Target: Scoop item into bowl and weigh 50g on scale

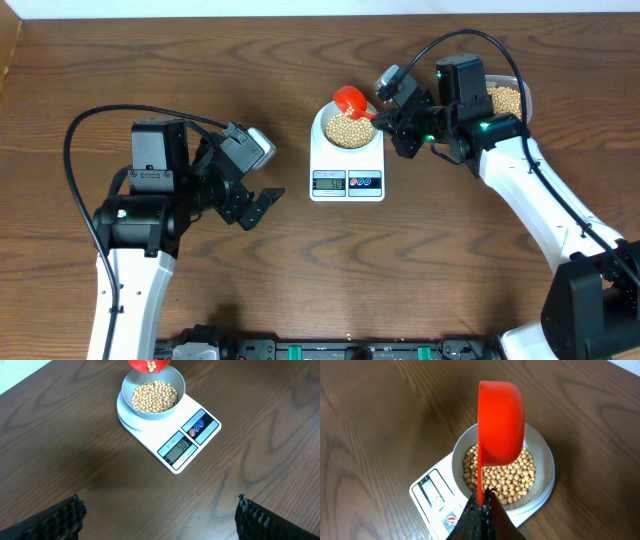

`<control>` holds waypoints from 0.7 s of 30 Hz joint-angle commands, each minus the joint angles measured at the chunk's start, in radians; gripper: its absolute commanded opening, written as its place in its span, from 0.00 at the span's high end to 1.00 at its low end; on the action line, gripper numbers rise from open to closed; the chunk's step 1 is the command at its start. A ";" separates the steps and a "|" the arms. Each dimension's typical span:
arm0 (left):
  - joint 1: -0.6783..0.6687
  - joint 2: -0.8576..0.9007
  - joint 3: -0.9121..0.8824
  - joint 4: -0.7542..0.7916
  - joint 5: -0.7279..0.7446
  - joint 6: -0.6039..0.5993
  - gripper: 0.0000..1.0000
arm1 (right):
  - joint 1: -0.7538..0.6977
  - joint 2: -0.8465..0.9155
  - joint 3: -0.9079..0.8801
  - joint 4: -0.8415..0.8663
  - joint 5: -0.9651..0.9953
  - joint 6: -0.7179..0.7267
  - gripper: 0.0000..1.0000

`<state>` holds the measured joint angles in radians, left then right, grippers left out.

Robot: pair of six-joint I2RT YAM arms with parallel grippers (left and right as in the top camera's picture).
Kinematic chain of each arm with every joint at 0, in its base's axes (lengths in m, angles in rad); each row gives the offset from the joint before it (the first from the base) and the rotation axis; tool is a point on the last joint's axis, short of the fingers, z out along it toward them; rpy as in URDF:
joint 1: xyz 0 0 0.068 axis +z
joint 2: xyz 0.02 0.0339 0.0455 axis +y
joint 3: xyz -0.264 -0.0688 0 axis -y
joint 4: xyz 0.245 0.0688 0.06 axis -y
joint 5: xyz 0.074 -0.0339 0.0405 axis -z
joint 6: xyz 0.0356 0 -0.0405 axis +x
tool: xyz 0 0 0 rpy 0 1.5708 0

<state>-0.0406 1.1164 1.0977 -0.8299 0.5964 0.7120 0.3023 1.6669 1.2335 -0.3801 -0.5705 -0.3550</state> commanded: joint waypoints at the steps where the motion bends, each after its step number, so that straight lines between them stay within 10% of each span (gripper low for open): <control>1: 0.005 0.002 0.019 0.000 0.002 0.013 0.02 | 0.011 -0.023 0.008 0.002 -0.028 0.042 0.99; 21: 0.005 0.002 0.019 0.000 0.002 0.013 0.02 | -0.051 -0.023 0.009 0.044 -0.076 0.116 0.99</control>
<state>-0.0406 1.1164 1.0977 -0.8295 0.5964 0.7120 0.2775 1.6669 1.2335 -0.3412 -0.6178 -0.2687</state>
